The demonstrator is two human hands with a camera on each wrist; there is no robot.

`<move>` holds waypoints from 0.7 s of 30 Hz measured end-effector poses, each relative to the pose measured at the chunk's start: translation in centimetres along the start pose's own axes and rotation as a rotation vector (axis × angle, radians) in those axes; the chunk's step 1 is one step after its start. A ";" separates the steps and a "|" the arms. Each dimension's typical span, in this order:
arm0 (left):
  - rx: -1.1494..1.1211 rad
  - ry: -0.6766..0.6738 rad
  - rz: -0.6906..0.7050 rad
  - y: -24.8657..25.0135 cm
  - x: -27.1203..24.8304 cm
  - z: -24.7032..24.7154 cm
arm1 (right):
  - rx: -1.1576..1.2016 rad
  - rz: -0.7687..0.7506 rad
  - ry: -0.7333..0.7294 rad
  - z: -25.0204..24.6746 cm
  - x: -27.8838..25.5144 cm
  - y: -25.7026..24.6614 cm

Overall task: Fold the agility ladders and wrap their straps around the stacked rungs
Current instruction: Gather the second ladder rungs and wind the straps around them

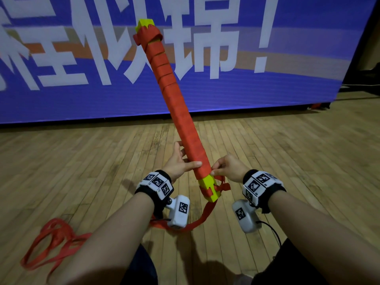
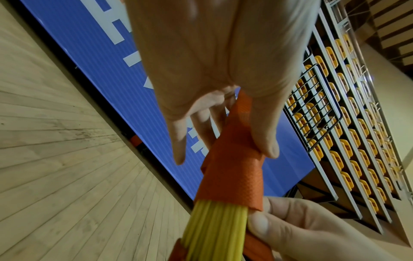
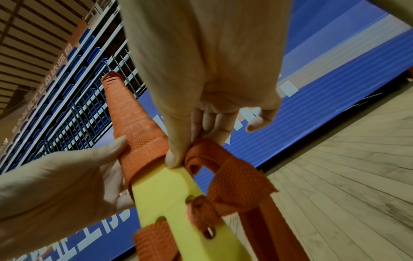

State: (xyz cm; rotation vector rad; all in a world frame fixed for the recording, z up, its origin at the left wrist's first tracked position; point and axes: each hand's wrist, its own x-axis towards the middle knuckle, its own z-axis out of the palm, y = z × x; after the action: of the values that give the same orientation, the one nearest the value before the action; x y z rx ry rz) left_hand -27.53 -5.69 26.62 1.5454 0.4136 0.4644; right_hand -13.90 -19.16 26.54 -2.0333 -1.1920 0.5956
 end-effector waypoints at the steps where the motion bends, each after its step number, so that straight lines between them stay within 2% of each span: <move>1: -0.007 0.004 0.002 0.0 0.0 0.0 | 0.009 -0.001 -0.003 0.0 0.0 0.0; 11: -0.062 0.094 0.018 -0.2 0.0 0.4 | 0.016 0.011 -0.010 0.1 -0.3 -0.4; 17: -0.047 0.159 0.023 -0.4 0.3 0.7 | 0.026 0.151 -0.067 0.3 -0.2 -0.9; 21: -0.007 0.188 0.030 -0.5 0.4 0.9 | -0.170 0.156 -0.093 0.8 -0.7 -1.8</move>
State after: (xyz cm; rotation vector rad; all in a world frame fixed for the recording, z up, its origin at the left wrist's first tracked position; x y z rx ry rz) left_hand -26.71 -6.18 26.13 1.5086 0.5337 0.6374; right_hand -15.79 -18.87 27.43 -2.2796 -1.1800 0.6909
